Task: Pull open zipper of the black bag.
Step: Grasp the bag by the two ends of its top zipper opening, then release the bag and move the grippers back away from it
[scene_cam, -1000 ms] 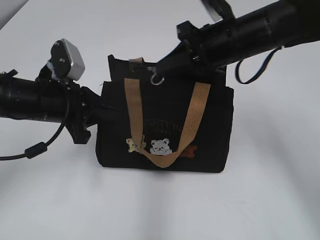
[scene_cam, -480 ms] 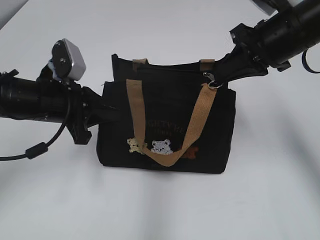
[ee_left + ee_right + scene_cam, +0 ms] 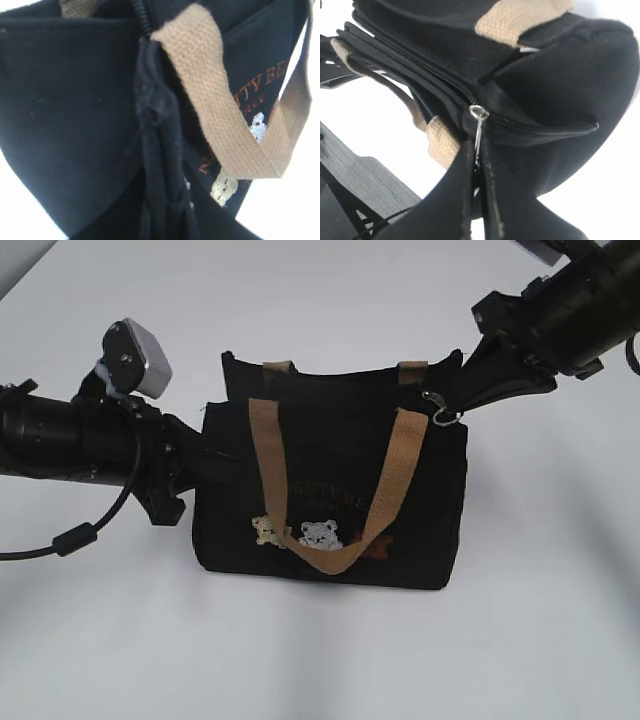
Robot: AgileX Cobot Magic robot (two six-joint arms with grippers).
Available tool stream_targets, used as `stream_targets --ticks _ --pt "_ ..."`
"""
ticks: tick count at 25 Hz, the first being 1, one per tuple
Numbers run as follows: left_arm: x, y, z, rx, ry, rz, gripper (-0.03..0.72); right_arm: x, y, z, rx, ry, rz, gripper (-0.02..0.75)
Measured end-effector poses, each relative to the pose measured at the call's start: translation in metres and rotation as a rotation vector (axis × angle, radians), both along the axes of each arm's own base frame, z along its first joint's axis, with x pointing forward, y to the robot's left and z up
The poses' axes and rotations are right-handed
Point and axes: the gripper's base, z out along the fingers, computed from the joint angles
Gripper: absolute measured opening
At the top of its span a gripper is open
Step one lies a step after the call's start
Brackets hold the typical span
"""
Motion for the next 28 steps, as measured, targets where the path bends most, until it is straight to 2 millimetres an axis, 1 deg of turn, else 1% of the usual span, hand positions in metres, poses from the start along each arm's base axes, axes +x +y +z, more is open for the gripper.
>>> stream_targets --ticks 1,3,6,7,8,9,10,11,13,16,18,19,21,22,25,26,28 --pt "0.0 0.0 0.0 -0.003 0.006 0.005 0.06 -0.001 0.0 0.0 0.0 0.008 0.001 0.013" --pt "0.0 0.0 0.0 -0.01 0.027 0.026 0.061 -0.003 -0.001 -0.001 -0.013 0.029 0.018 0.065" --pt "0.001 0.003 0.002 -0.022 0.066 0.086 0.084 -0.008 -0.002 -0.001 -0.041 0.056 0.034 0.23" --pt "0.001 0.003 0.004 -0.028 0.076 0.107 0.102 -0.01 -0.003 0.002 -0.046 0.055 0.034 0.276" --pt "0.001 0.004 0.007 -0.043 0.096 0.139 0.134 -0.012 -0.003 0.005 -0.047 0.05 0.035 0.331" --pt "0.001 0.005 0.011 -0.059 0.111 0.163 0.169 -0.014 -0.004 0.01 -0.046 0.039 0.033 0.358" --pt "-0.001 0.006 0.017 -0.075 0.124 0.182 0.222 -0.017 -0.004 0.014 -0.043 0.032 0.033 0.379" --pt "-0.004 0.006 0.022 -0.082 0.144 0.191 0.289 -0.021 -0.004 0.02 -0.045 0.022 0.039 0.391" --pt "-0.012 0.008 0.035 -0.088 0.177 0.204 0.369 -0.029 -0.006 0.029 -0.064 0.012 0.056 0.403" --pt "-0.025 0.014 0.049 -0.06 0.249 0.235 0.405 -0.045 -0.012 0.041 -0.123 0.017 0.063 0.406" --pt "-0.032 0.019 0.056 -0.046 0.317 0.299 0.393 -0.056 -0.019 0.044 -0.187 0.021 0.044 0.409" --pt "-0.036 0.022 0.059 -0.051 0.373 0.358 0.374 -0.064 -0.022 0.046 -0.214 0.022 0.027 0.411" --pt "-0.042 0.032 0.061 0.0 0.431 0.477 0.326 -0.082 -0.029 0.045 -0.273 0.028 -0.002 0.411" --pt "-0.045 0.037 0.063 0.015 0.473 0.555 0.303 -0.094 -0.034 0.041 -0.308 0.039 -0.015 0.408" --pt "-0.06 0.049 0.073 0.08 0.509 0.653 0.273 -0.131 -0.044 0.034 -0.371 0.015 -0.031 0.389" --pt "-0.067 0.053 0.08 0.095 0.514 0.668 0.269 -0.146 -0.047 0.032 -0.383 -0.007 -0.037 0.386" --pt "-0.084 0.058 0.097 0.067 0.512 0.693 0.263 -0.172 -0.051 0.033 -0.394 -0.072 -0.053 0.382"
